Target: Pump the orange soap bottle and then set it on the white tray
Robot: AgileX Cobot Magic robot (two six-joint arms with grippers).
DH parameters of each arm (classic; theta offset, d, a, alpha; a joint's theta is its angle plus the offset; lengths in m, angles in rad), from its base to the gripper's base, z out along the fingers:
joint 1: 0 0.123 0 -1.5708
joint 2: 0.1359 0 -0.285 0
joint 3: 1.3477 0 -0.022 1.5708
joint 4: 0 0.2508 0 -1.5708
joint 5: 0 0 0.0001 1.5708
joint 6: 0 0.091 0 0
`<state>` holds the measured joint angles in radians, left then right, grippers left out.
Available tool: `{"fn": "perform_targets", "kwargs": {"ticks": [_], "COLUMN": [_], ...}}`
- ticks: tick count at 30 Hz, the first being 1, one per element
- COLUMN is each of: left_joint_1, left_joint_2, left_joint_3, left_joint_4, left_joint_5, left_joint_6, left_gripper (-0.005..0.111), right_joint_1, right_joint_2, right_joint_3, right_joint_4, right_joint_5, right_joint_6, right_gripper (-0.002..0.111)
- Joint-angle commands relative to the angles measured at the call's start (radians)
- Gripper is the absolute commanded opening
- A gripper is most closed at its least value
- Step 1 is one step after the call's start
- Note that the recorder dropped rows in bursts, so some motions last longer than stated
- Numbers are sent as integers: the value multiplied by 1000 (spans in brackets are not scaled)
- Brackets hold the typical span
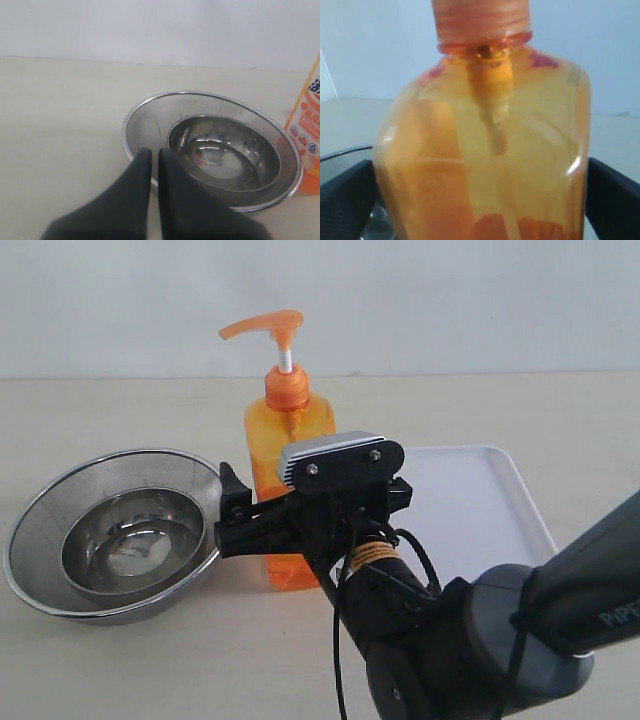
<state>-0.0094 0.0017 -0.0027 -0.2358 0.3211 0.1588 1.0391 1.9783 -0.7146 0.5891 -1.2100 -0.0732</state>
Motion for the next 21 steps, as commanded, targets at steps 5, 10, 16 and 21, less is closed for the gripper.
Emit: {"fn": "perform_targets", "kwargs": {"ticks": [5,10,16,21], "left_joint_1": [0,0,0,0], "left_joint_2": [-2,-2,-2,-2], "left_joint_3": [3,3,3,3], "left_joint_4": [0,0,0,0], "left_joint_5": [-6,-6,-6,-6], "left_joint_6": [-10,-10,-10,-10], "left_gripper": [5,5,5,5], "right_joint_1": [-35,-53,-53,-53], "right_joint_2": [49,57,57,57], "right_joint_3": [-28,-46,-46,-46], "right_joint_4": [-31,-54,-51,-51], "right_joint_5": [-11,-11,-11,-11], "right_joint_6": [-6,-7,-33,-33], "right_gripper": [105,105,105,104]}}
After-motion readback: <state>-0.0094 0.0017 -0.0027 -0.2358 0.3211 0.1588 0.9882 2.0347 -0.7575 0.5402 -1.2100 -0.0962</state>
